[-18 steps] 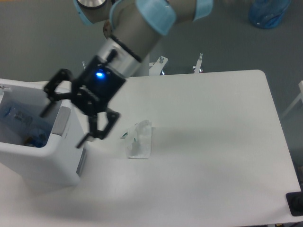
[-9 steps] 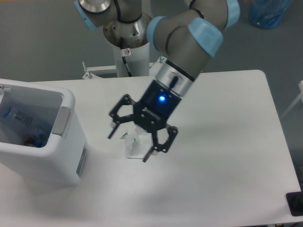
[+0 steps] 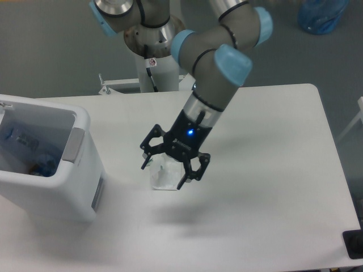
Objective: Place the trash in the trash can
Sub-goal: 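Move the open gripper back over the crumpled plastic wrapper and lower, then close the gripper on the wrapper and lift it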
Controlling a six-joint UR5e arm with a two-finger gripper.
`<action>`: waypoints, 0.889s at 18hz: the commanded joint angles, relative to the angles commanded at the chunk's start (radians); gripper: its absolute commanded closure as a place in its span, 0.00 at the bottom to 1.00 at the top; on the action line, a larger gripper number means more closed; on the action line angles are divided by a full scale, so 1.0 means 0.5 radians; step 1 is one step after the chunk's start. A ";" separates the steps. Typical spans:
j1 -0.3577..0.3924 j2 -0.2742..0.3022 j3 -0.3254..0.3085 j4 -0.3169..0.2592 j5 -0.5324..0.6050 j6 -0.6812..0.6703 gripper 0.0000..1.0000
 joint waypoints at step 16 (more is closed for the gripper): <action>-0.243 -0.117 -0.105 -0.009 0.737 0.101 1.00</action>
